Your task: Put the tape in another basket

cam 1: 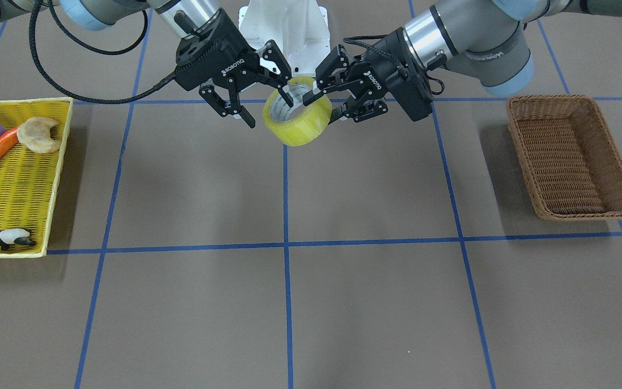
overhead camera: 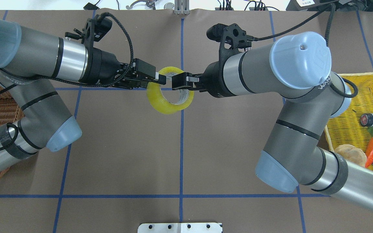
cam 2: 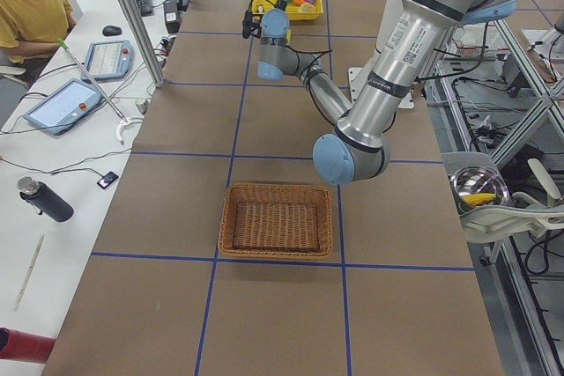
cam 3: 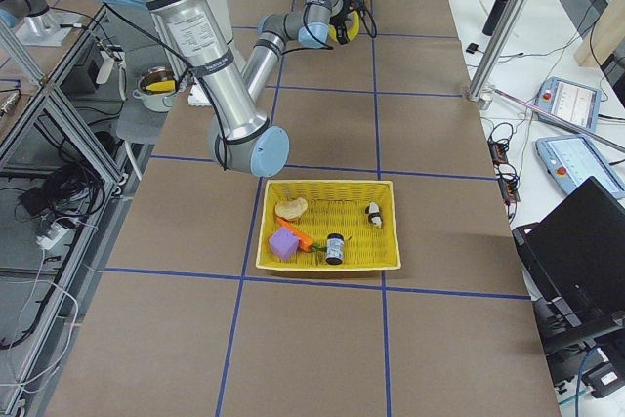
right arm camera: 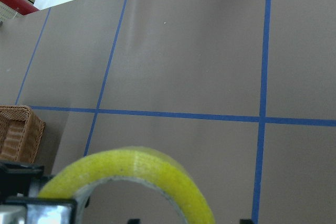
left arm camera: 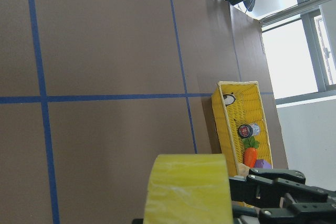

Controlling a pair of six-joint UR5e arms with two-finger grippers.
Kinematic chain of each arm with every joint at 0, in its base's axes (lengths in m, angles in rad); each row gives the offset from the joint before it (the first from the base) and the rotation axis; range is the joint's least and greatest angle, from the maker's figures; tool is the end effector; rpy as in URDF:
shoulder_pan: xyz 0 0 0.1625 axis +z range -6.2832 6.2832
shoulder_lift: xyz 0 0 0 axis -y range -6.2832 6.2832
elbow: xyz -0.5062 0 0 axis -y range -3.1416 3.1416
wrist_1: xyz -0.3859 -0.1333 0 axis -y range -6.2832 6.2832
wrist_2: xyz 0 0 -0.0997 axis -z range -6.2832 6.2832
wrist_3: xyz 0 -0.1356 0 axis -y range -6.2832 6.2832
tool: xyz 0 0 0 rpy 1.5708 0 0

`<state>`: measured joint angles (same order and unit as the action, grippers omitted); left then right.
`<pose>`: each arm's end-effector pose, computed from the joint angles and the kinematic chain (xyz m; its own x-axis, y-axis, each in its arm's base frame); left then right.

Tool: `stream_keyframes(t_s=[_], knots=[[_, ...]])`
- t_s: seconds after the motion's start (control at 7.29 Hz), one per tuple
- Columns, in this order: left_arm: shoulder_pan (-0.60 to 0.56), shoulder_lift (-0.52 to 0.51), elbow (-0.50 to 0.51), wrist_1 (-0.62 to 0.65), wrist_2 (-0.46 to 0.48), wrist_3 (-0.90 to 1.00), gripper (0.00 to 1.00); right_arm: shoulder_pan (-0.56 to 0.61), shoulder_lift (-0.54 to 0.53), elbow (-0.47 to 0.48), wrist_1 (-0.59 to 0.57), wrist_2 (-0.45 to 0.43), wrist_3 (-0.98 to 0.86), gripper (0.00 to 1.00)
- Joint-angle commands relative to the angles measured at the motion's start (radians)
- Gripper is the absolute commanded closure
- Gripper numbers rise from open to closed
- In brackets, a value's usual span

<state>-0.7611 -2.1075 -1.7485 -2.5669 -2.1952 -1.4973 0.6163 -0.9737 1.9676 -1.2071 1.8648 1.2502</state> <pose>0.4301 -0.4843 0.2306 -0.0903 0.1682 -0.9816 0.1474 0.9770 0.1539 -0.4704 -0.4484 0.1877 0.2654 -0.1816 0.9469 -0.2513 0.9351 0.2498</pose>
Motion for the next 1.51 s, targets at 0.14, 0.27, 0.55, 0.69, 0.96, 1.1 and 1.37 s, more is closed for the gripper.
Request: stream_keyframes(t_s=[0.14, 0.27, 0.55, 0.69, 0.96, 1.1, 1.37], knots=[[-0.006, 0.007, 0.0, -0.001, 0.0, 0.0, 1.0, 0.084, -0.02, 0.03, 0.001, 0.112, -0.002, 0.0], [-0.009, 0.011, -0.002, -0.002, -0.003, 0.002, 1.0, 0.107, -0.058, 0.036, 0.0, 0.131, -0.014, 0.0], [-0.026, 0.046, -0.008, -0.003, -0.012, 0.009, 1.0, 0.141, -0.114, 0.027, -0.012, 0.129, -0.018, 0.0], [-0.041, 0.067, -0.019, 0.001, -0.014, 0.012, 1.0, 0.161, -0.146, 0.014, -0.015, 0.125, -0.02, 0.0], [-0.126, 0.102, -0.031, 0.007, -0.104, 0.014, 1.0, 0.215, -0.184, -0.059, -0.019, 0.123, -0.085, 0.0], [-0.189, 0.124, -0.034, 0.005, -0.154, 0.017, 1.0, 0.242, -0.191, -0.081, -0.079, 0.123, -0.165, 0.0], [-0.279, 0.184, -0.032, 0.007, -0.243, 0.112, 1.0, 0.299, -0.192, -0.084, -0.244, 0.122, -0.349, 0.0]])
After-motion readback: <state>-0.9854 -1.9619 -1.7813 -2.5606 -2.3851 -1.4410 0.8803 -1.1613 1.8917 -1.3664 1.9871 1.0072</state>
